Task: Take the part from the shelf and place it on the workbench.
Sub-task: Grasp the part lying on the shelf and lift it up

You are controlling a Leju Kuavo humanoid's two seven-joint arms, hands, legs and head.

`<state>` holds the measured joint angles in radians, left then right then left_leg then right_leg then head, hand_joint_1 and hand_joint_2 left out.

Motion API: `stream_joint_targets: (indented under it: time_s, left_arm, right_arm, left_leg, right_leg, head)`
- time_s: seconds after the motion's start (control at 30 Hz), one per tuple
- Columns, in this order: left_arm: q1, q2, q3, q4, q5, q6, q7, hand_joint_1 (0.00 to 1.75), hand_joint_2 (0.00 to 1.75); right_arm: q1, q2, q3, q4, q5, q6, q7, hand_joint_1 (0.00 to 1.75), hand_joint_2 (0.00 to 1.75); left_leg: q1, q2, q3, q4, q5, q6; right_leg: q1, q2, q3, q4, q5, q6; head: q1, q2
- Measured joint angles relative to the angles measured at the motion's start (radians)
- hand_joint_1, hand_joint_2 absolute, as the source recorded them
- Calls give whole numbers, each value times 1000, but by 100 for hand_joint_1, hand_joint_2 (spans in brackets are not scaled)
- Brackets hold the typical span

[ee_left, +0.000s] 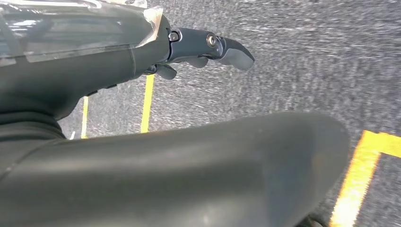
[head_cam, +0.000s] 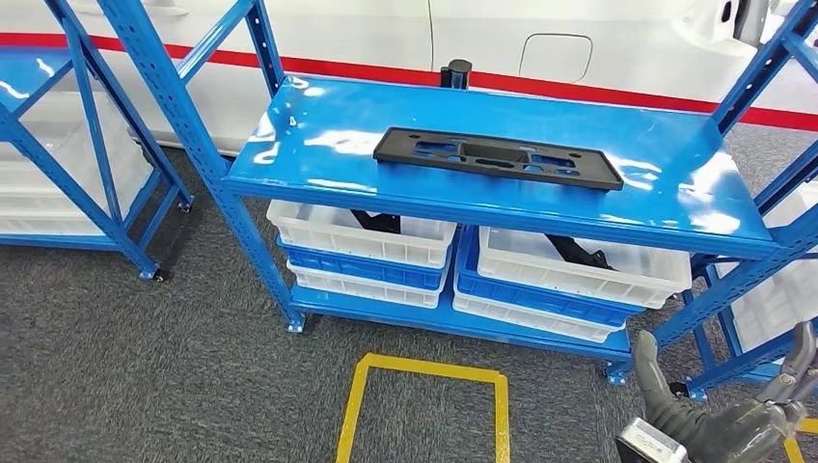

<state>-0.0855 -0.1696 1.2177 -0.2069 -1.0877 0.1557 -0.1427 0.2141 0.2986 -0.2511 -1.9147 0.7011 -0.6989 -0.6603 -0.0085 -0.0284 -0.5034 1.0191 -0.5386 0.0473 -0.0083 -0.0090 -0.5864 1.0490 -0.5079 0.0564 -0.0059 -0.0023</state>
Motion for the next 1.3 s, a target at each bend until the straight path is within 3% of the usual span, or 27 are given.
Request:
stream_joint_targets:
  time_s: [0.07, 0.17, 0.2, 0.27, 0.33, 0.37, 0.43, 0.47, 0.5, 0.57, 0.67, 0.73, 0.8, 0.83, 0.87, 0.9, 0.97, 1.03, 1.13, 1.17, 1.23, 1.3]
  left_arm:
    - [0, 0, 0, 1, 1, 0, 1, 0, 0]
    - [0, -1, 0, 2, 2, 0, 1, 0, 0]
    - [-1, 0, 0, 3, 2, 0, 1, 0, 0]
    - [-1, 0, 0, 3, 6, -1, 0, 0, 0]
    - [1, 0, 1, 4, 9, -2, -2, 0, 0]
    - [3, 1, 1, 4, 10, -2, -3, 0, 0]
    - [5, 2, 3, 4, 10, -2, -6, 0, 0]
    - [5, 2, 3, 5, 10, -3, -7, 0, 0]
    - [6, 2, 4, 5, 9, -4, -9, 0, 0]
    - [7, 4, 4, 7, 8, -5, -11, 0, 0]
    - [14, 5, 5, 7, 4, -6, -12, 0, 0]
    - [12, 6, 4, 7, 1, -7, -14, 0, 0]
    - [11, 6, 4, 7, -1, -7, -14, 0, 0]
    - [13, 6, 4, 7, -2, -7, -14, 0, 0]
    - [15, 7, 4, 7, -2, -8, -14, 0, 0]
    - [16, 7, 4, 7, -3, -8, -14, 0, 0]
    - [18, 7, 4, 7, -4, -8, -14, 0, 0]
    - [18, 8, 5, 9, -4, -8, -13, 0, 0]
    - [17, 8, 5, 12, -4, -8, -10, 0, 0]
    - [16, 8, 5, 13, -4, -8, -10, 0, 0]
    - [15, 8, 5, 14, -4, -8, -10, 0, 0]
    - [17, 8, 5, 14, -4, -8, -10, 0, 0]
  right_arm:
    - [-3, 4, -2, 3, 10, 0, 0, 0, 175]
    - [-5, 10, -3, 4, 16, 0, 0, 0, 175]
    - [-6, 11, -3, 6, 18, 0, 0, 0, 175]
    - [-7, 13, -5, 9, 21, 0, 1, 0, 175]
    - [-6, 13, -7, 13, 23, 0, 1, 0, 175]
    - [-6, 13, -8, 16, 23, 0, 2, 0, 175]
    - [-7, 14, -11, 20, 30, 0, 1, 0, 175]
    - [-8, 15, -13, 22, 36, 0, 1, 0, 175]
    - [-9, 17, -16, 24, 44, 0, 1, 0, 175]
    - [-10, 20, -23, 26, 58, 0, 1, 0, 175]
    - [-11, 22, -34, 27, 85, 0, 5, 0, 175]
    - [-15, 22, -47, 28, 114, 0, 15, 0, 175]
    - [-17, 21, -65, 28, 149, 0, 33, 0, 175]
    - [-17, 21, -76, 29, 168, 0, 44, 0, 175]
    - [-18, 21, -87, 29, 186, 0, 55, 0, 175]
    - [-19, 21, -99, 29, 204, 0, 67, 0, 175]
    - [-21, 20, -119, 29, 232, 0, 86, 0, 175]
    - [-24, 20, -136, 30, 249, 0, 100, 0, 175]
    - [-32, 21, -157, 31, 264, -1, 112, 0, 175]
    - [-35, 21, -162, 31, 268, -1, 113, 0, 175]
    - [-39, 21, -170, 31, 274, -2, 115, 0, 175]
    - [-41, 22, -176, 32, 281, -2, 119, 0, 175]
  left_leg:
    - [0, 3, 16, 3, -7, -14]
    - [2, 12, 16, 41, -25, -29]
    - [5, 15, -7, 81, -43, -35]
    - [12, 19, -86, 199, -90, -47]
    - [20, 21, -159, 267, -102, -56]
    - [23, 23, -170, 250, -75, -60]
    - [28, 27, -145, 135, 21, -63]
    - [26, 30, -130, 81, 46, -64]
    - [23, 33, -119, 47, 52, -59]
    - [14, 34, -114, 29, 33, -40]
    - [16, 27, -74, 13, 52, -10]
    - [16, 24, -52, 9, 44, 1]
    - [13, 19, -43, 9, 32, 8]
    - [11, 16, -36, 9, 24, 9]
    - [8, 12, -26, 9, 15, 10]
    - [6, 9, -13, 9, 6, 10]
    - [3, 5, 13, 10, -16, 6]
    - [2, 3, 26, 10, -33, -3]
    - [3, 8, 21, 34, -31, -17]
    - [4, 11, 6, 68, -24, -21]
    - [7, 16, -62, 175, -31, -32]
    - [13, 20, -145, 275, -76, -43]
  right_leg:
    - [6, -1, 9, -16, -7, -30]
    - [-6, 0, 45, -30, 5, -56]
    - [-10, 0, 57, -32, 4, -61]
    - [-11, 0, 67, -32, -5, -66]
    - [-12, 1, 75, -32, -16, -64]
    - [-14, 3, 81, -32, -23, -60]
    - [-19, 4, 98, -33, -38, -51]
    - [-20, 3, 108, -33, -46, -45]
    - [-20, 3, 111, -36, -52, -37]
    - [-17, 2, 126, -39, -55, -21]
    - [-14, 3, 134, -3, -60, -3]
    - [-14, 4, 77, 94, -90, -8]
    - [-12, 5, -13, 208, -131, -17]
    - [-11, 5, -47, 234, -142, -17]
    - [-10, 5, -66, 228, -137, -13]
    - [-9, 5, -68, 188, -111, -7]
    - [-6, 5, -51, 74, -24, 2]
    - [2, 4, -39, 14, 32, -12]
    - [2, 7, -21, 2, 38, -37]
    - [-2, 8, -11, -3, 34, -44]
    - [-8, 7, 12, -14, 23, -58]
    - [-8, 7, 30, -17, 10, -65]
  head:
    - [0, 0]
    - [-2, 0]
    - [-5, 0]
    - [-9, 0]
    - [-10, 0]
    - [-10, 0]
    - [-10, 0]
    - [-11, 0]
    - [-12, 0]
    - [-13, 0]
    - [-10, 0]
    - [-4, 0]
    - [0, 0]
    - [0, 0]
    - [0, 0]
    - [0, 0]
    - [0, 0]
    - [-1, 0]
    - [-3, 0]
    - [-4, 0]
    - [-5, 0]
    - [-6, 0]
